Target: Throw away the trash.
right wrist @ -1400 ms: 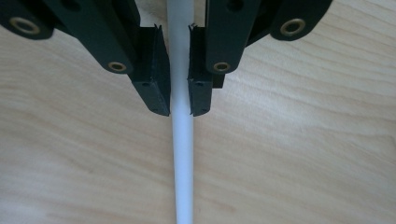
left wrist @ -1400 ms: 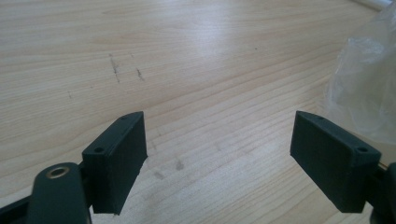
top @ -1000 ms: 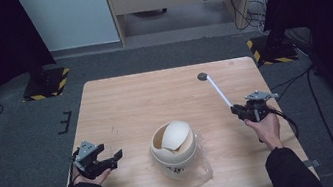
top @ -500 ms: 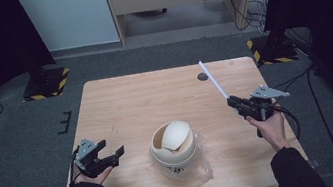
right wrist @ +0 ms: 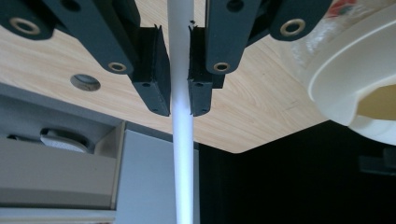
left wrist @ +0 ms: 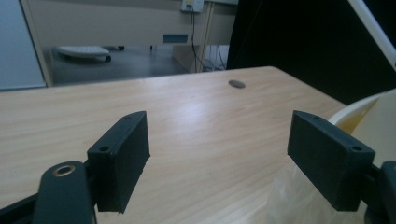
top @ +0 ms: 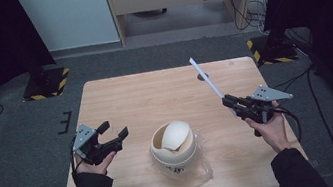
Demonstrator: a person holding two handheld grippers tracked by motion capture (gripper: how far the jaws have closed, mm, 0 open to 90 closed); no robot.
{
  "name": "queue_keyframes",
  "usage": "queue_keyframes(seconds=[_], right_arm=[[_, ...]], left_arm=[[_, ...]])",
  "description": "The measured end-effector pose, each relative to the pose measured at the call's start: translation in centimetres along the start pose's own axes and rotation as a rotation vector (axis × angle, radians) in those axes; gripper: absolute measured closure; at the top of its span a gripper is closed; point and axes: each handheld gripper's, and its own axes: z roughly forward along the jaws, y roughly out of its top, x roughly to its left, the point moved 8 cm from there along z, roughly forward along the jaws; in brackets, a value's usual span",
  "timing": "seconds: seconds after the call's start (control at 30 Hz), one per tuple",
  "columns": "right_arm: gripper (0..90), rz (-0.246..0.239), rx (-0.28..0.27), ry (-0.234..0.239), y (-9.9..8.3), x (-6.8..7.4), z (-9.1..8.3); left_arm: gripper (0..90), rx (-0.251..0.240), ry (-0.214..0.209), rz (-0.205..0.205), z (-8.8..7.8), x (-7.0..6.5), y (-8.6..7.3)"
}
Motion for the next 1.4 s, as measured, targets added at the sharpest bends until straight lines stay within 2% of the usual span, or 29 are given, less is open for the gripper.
queue_keyframes(seconds=[0.2, 0.37, 0.5, 0.7, 1.0, 1.2, 1.3, 1.4], right_arm=[[79.3, -0.027, -0.031, 0.041, 1.2, 1.5, -0.2], [79.2, -0.049, -0.052, 0.079, 2.0, 2.7, -0.1], [79.2, -0.056, -0.065, 0.104, 2.4, 3.6, -0.1], [79.2, -0.073, -0.069, 0.127, 2.6, 4.5, 0.1], [79.2, -0.088, -0.059, 0.153, 2.3, 5.2, 0.5], [79.2, -0.090, -0.060, 0.167, 2.3, 5.6, 0.6], [79.2, -0.080, -0.071, 0.186, 2.5, 6.0, 0.8], [79.2, -0.090, -0.068, 0.188, 2.6, 6.1, 0.8]], left_arm=[[21.1, -0.031, -0.025, 0.024, 1.3, -1.7, 1.9], [22.6, -0.070, -0.071, 0.017, 2.7, -3.7, 3.9], [23.6, -0.082, -0.100, 0.030, 3.7, -5.3, 5.2], [26.7, -0.114, -0.140, 0.024, 5.2, -7.6, 6.9], [30.3, -0.127, -0.191, 0.021, 7.4, -10.4, 8.3], [33.2, -0.137, -0.213, 0.002, 8.2, -11.6, 8.9], [34.5, -0.135, -0.219, -0.009, 8.6, -11.9, 9.1], [36.7, -0.138, -0.227, -0.023, 9.0, -12.2, 9.2]])
